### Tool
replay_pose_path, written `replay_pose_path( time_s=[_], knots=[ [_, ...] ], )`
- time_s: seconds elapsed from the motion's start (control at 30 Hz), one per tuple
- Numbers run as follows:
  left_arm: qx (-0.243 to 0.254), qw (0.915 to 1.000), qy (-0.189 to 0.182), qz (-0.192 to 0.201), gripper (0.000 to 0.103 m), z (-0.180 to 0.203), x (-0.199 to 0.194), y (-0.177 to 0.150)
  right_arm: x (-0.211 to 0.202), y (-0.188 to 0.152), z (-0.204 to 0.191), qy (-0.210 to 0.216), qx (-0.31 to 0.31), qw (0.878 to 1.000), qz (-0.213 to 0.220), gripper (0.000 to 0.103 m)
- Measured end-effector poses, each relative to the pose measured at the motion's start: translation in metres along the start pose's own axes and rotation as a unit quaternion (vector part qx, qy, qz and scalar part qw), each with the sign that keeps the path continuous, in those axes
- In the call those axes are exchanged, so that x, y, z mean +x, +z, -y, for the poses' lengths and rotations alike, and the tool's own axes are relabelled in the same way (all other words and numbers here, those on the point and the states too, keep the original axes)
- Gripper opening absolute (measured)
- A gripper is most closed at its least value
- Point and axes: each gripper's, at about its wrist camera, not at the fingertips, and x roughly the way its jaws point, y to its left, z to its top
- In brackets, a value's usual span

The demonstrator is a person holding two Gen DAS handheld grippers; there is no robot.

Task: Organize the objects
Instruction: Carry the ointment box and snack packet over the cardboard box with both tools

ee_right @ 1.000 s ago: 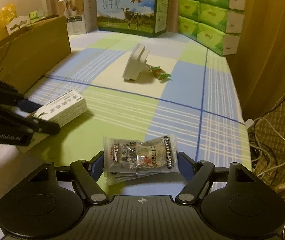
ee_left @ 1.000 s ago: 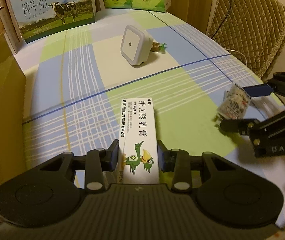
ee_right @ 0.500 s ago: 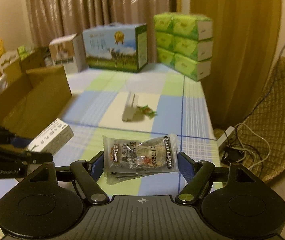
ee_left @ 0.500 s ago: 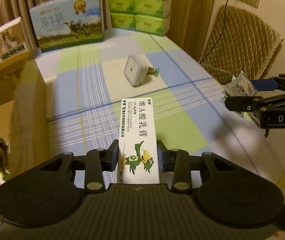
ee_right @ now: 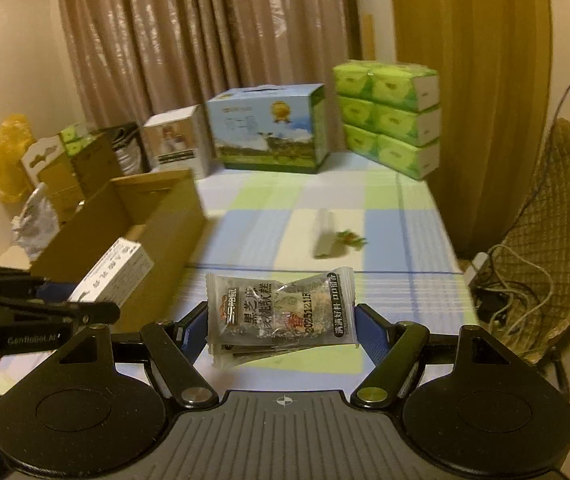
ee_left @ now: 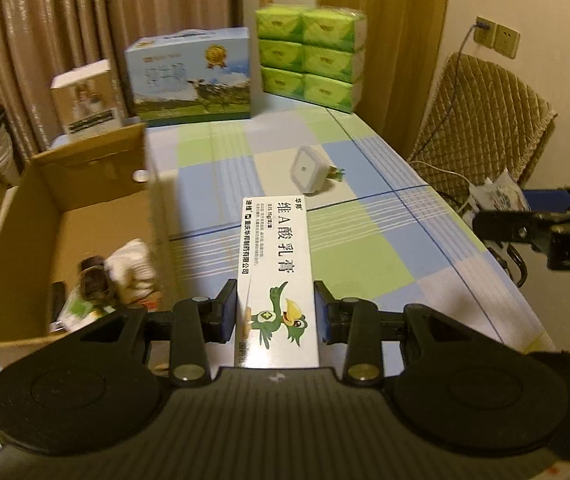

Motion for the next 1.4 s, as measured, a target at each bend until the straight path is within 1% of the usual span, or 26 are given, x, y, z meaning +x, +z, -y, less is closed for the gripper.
replay_pose_path(
  time_s=[0.1,0.3,0.6,0.97,1.4],
  knots=[
    [-0.007,0.9999,0.009,0.007,0.033,-0.015,-0.017,-0.006,-0.003,-0.003,-0.02,0.014,-0.005,1.0,-0.002,0.073],
    [-0.022,0.9989,0.038,0.019,0.033,-0.048,-0.048,-0.017,0.0,-0.002,-0.062,0.037,-0.029,0.999,-0.007,0.073],
    [-0.04,0.9962,0.073,0.025,0.033,-0.09,-0.077,-0.033,0.011,0.001,-0.111,0.062,-0.059,0.996,-0.007,0.073],
    [-0.057,0.9941,0.09,0.023,0.033,-0.122,-0.088,-0.043,0.03,-0.002,-0.145,0.085,-0.072,0.994,-0.018,0.073],
    [-0.064,0.9937,0.09,0.018,0.033,-0.133,-0.086,-0.047,0.041,-0.001,-0.154,0.092,-0.078,0.992,-0.023,0.073]
  ],
)
